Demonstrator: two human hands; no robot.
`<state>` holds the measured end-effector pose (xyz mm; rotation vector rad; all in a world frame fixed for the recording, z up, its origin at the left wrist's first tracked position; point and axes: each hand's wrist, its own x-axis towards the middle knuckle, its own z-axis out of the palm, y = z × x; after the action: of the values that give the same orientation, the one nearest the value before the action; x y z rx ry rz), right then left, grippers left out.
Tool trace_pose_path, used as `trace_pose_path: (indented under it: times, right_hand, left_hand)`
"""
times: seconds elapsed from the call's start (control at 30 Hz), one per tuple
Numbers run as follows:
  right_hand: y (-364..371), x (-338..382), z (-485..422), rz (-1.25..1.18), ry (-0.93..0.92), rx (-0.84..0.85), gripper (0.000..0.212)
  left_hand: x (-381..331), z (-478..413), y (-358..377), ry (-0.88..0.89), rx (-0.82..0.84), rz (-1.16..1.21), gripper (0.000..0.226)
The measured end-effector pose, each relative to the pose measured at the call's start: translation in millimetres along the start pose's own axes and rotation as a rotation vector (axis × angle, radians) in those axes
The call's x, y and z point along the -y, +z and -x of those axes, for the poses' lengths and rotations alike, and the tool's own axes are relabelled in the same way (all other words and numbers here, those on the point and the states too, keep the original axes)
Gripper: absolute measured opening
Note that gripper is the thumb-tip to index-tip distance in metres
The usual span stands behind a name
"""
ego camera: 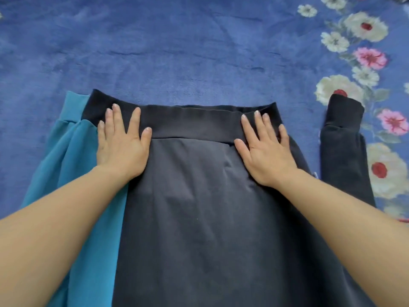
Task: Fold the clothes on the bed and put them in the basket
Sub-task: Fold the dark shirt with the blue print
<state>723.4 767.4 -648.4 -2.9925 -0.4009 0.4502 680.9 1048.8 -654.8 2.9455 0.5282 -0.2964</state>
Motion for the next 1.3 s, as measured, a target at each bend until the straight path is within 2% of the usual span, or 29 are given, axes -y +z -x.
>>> trace_pose_path:
  times: [0.07,0.13,0.2,0.27,0.37,0.43,0.53,0.6,0.7,0.8,0.87,0.97,1.03,1.07,1.17,1.2,1.23,1.3]
  right_hand:
    - [-6.6,-9.2,-1.6,-0.098,-0.018,0.054,0.06]
    - [-21.1,-26.9,3.9,-0.198,-0.003,-0.084,0.055]
    - [-35.5,-57.4,17.0,-0.279,0.126,-0.308,0.051]
    - [-43.0,-97.6,33.3,-0.308,0.377,-0.413,0.049]
    - [-44.1,-147.7,57.0,-0.408,0.687,-0.325,0.045]
    - [-37.3,-161.9,66.3,-0.523,0.791,-0.221,0.037]
    - [-23.3,-166.1,75.2,-0.772,0.827,-0.195,0.036]
    - [-24.0,-164.7,79.9,-1.018,0.859,-0.259,0.031]
    - [-51.1,-170.8,94.6,-1.216,0.917,-0.512,0.019]
    - [-104.2,-171.5,125.2,-1.291,0.859,-0.782,0.033]
    - [-140.1,-160.1,150.3,-1.245,0.789,-0.952,0.037]
    - [-175.3,-110.0,173.5,-1.223,0.513,-1.118,0.015]
    - [-182.0,-64.1,179.5,-1.219,0.367,-1.017,0.026]
    - [-180.0,-39.2,184.0,-1.262,0.262,-0.86,0.032]
    - [-158.1,22.6,206.7,-1.422,0.002,-0.056,0.037]
    - [-140.0,31.5,215.1,-1.379,-0.024,0.136,0.036]
    - [-117.7,32.5,222.8,-1.276,-0.001,0.21,0.034]
    - [-77.9,23.4,239.3,-0.971,0.138,0.17,0.032]
  left_hand:
    - [-6.2,-0.6,-1.1,-0.043,-0.011,0.0,0.058]
    - [-20.0,11.1,-2.6,-0.049,-0.074,0.105,0.058]
    - [-42.3,37.4,-0.5,0.061,-0.13,0.25,0.059]
    - [-77.7,75.7,1.7,0.27,-0.118,0.328,0.06]
    - [-135.7,124.8,25.5,0.57,-0.062,0.264,0.059]
    - [-164.6,142.6,48.8,0.624,-0.018,0.171,0.056]
    - [-176.9,147.3,72.6,0.589,0.04,0.07,0.056]
    - [-177.2,146.9,75.1,0.58,0.055,0.04,0.058]
    - [-182.4,147.8,59.5,0.537,0.172,-0.004,0.056]
    - [-186.8,150.8,38.4,0.46,0.392,0.087,0.057]
    - [-190.8,160.0,17.3,0.352,0.528,0.373,0.052]
    - [-193.3,179.7,-22.5,-0.081,0.741,1.105,0.029]
    - [-184.7,187.2,-43.0,-0.297,0.852,1.523,0.031]
    - [-176.5,187.7,-47.3,-0.356,0.858,1.696,0.038]
    - [-141.4,190.8,-51.1,-0.556,0.656,2.062,0.05]
    - [-125.5,194.2,-47.4,-0.607,0.588,2.134,0.052]
    - [-110.9,197.6,-43.1,-0.627,0.56,2.195,0.054]
    - [-84.5,207.3,-30.4,-0.636,0.562,2.188,0.056]
